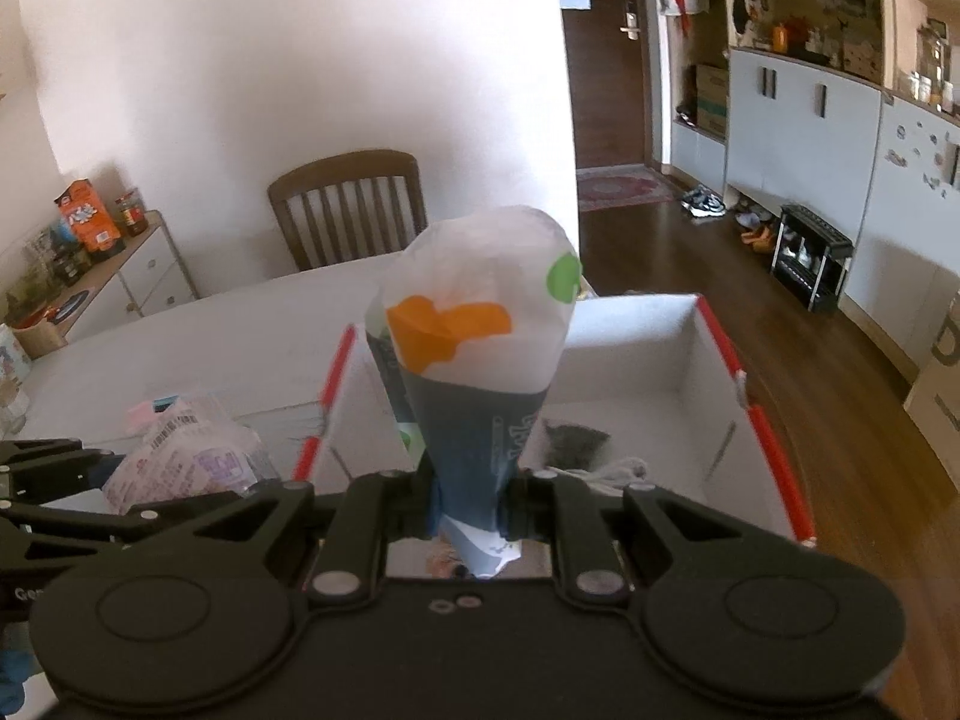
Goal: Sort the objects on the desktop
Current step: 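Carry the snack bag and plastic bag with both tools over the red box, then lower both bags into the box and open both tools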
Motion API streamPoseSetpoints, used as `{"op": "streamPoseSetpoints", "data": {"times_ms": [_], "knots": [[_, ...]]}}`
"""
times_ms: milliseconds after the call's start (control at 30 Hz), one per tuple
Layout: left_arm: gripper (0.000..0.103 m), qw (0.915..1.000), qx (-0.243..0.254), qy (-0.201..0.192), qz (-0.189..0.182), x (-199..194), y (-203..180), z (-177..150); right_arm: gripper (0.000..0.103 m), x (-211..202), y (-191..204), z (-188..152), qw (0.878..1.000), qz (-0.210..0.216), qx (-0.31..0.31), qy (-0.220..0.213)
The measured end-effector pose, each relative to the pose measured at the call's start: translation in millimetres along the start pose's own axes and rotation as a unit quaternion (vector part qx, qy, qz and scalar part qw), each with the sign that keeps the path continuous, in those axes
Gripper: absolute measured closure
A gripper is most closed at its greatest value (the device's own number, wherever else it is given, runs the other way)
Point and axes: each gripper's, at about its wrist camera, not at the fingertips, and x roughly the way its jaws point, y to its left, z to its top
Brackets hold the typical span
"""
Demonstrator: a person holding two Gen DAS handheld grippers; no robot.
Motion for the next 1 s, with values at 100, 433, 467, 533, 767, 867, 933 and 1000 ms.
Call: {"op": "streamPoseSetpoints", "data": {"times_ms": [100,433,467,533,767,867,933,1000], "knots": [[0.051,0.9999,0.007,0.008,-0.004,10.9,-8.3,3.9,0.087,2.5,-9.9,-2.3,1.0,-0.003,0.006,0.007],[0.051,0.9992,0.026,0.03,-0.002,46.7,-27.6,16.4,0.087,18.5,-34.2,-7.5,0.999,-0.001,0.024,0.033],[0.051,0.9991,0.027,0.032,-0.002,49.6,-29.6,17.1,0.087,20.7,-35.9,-7.7,0.999,0.0,0.026,0.036],[0.051,0.9988,0.033,0.036,0.001,57.3,-32.6,18.9,0.087,25.3,-39.5,-7.0,0.999,0.001,0.029,0.042],[0.051,0.9979,0.038,0.051,0.005,77.6,-35.1,21.0,0.088,35.2,-47.7,-5.8,0.998,0.009,0.035,0.054],[0.051,0.9974,0.046,0.054,0.009,84.4,-36.1,23.0,0.088,36.7,-49.7,-4.0,0.998,0.015,0.034,0.056],[0.051,0.9972,0.048,0.056,0.009,88.5,-36.5,25.2,0.088,38.3,-48.1,-1.7,0.998,0.016,0.031,0.054],[0.051,0.997,0.052,0.057,0.011,91.9,-36.5,27.1,0.088,41.9,-49.0,-0.2,0.998,0.018,0.029,0.056]]}}
